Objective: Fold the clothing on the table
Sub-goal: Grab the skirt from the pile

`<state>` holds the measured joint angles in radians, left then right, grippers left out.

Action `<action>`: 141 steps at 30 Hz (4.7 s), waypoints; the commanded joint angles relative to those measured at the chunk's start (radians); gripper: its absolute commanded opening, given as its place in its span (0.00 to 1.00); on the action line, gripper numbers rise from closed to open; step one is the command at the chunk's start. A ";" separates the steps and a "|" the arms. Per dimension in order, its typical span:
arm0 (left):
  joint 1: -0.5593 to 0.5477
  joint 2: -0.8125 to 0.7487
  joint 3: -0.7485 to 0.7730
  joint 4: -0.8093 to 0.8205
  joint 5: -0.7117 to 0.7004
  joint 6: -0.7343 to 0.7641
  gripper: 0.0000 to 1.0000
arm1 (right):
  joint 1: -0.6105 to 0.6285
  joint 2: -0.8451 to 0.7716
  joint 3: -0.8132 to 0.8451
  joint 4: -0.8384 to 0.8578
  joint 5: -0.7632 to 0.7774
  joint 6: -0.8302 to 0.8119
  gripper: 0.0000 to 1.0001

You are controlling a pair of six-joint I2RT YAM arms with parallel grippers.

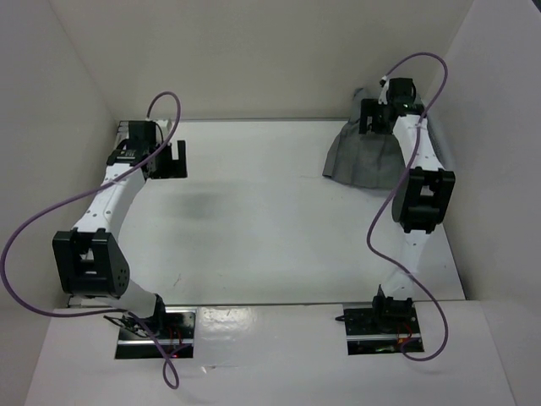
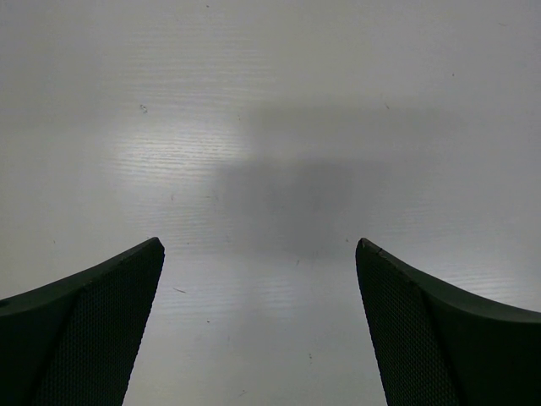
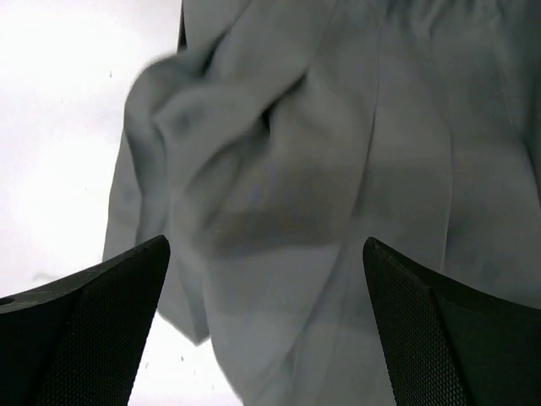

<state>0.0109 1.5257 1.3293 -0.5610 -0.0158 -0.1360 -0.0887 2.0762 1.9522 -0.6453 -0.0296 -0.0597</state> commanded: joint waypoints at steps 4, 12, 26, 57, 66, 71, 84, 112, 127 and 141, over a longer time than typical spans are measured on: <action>0.006 -0.038 -0.021 -0.013 0.054 0.022 1.00 | 0.015 0.272 0.443 -0.130 -0.006 0.020 0.99; 0.006 -0.148 -0.128 0.019 0.045 0.055 1.00 | 0.058 0.574 0.953 -0.315 0.000 -0.003 0.99; 0.006 -0.188 -0.170 0.039 0.065 0.073 1.00 | 0.067 0.653 0.981 -0.474 -0.044 -0.006 0.15; 0.006 -0.268 -0.206 0.067 0.111 0.092 1.00 | 0.067 0.295 0.884 -0.505 0.007 -0.091 0.00; 0.006 -0.268 -0.206 0.067 0.120 0.092 1.00 | 0.138 0.297 0.823 -0.560 0.146 -0.114 0.64; 0.006 -0.268 -0.206 0.067 0.120 0.101 1.00 | 0.064 0.276 0.864 -0.541 0.126 -0.089 0.78; 0.006 -0.231 -0.206 0.056 0.148 0.110 1.00 | -0.017 0.355 0.853 -0.570 0.103 -0.110 0.85; 0.006 -0.203 -0.197 0.038 0.148 0.110 1.00 | -0.057 0.481 0.932 -0.606 0.017 -0.100 0.87; 0.006 -0.174 -0.197 0.038 0.139 0.119 1.00 | -0.057 0.561 0.959 -0.597 0.026 -0.109 0.03; 0.006 -0.183 -0.197 0.038 0.139 0.119 1.00 | -0.048 0.137 0.915 -0.576 -0.110 -0.109 0.00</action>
<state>0.0113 1.3460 1.1294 -0.5335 0.1097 -0.0296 -0.1440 2.4870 2.8502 -1.2499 -0.0624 -0.1627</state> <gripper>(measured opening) 1.001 0.008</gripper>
